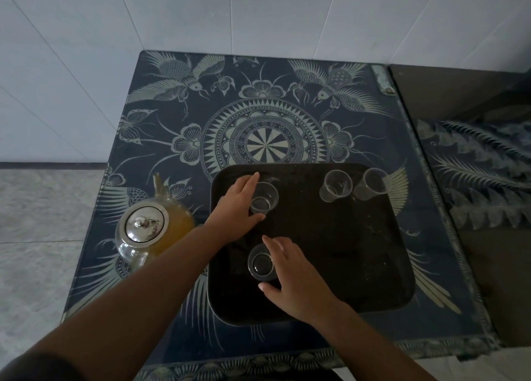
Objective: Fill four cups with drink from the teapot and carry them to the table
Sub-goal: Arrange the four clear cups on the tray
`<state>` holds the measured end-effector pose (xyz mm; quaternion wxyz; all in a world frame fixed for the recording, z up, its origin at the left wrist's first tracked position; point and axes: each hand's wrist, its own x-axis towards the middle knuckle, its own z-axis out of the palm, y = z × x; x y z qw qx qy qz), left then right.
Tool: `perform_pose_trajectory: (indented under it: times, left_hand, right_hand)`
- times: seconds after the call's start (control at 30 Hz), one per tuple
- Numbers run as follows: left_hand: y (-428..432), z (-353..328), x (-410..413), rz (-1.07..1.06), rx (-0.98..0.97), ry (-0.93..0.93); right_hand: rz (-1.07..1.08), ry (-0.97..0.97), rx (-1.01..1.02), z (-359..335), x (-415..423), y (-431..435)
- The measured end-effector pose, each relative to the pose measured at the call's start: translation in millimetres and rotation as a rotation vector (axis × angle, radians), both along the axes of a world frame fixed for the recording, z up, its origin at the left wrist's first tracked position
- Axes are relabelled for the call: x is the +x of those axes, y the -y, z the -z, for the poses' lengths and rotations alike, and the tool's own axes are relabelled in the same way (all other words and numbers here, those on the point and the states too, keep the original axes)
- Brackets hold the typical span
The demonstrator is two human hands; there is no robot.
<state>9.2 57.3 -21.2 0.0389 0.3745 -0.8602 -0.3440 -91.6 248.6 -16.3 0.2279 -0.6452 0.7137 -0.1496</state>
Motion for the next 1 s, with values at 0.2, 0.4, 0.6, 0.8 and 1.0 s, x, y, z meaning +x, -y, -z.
perform_pose_trajectory:
  times: [0.2,0.4,0.6,0.8,1.0]
  left_hand:
    - [9,-21,-7,-0.005,-0.061,-0.021]
    - [-5,-31,-29,0.030,-0.114,-0.057]
    - [-25,-35,-63,0.011,-0.138,-0.020]
    - [-57,-35,-109,-0.003,-0.149,0.032]
    - [-81,-35,-153,-0.089,-0.190,0.065]
  right_hand:
    - [0.039,0.029,-0.042,-14,-13,4]
    - [0.084,0.015,-0.064,-24,-49,9]
    - [0.084,0.028,-0.082,-21,-103,6]
    - [0.060,0.027,-0.111,-22,-169,-2]
    - [0.022,0.002,-0.145,-28,-236,-1]
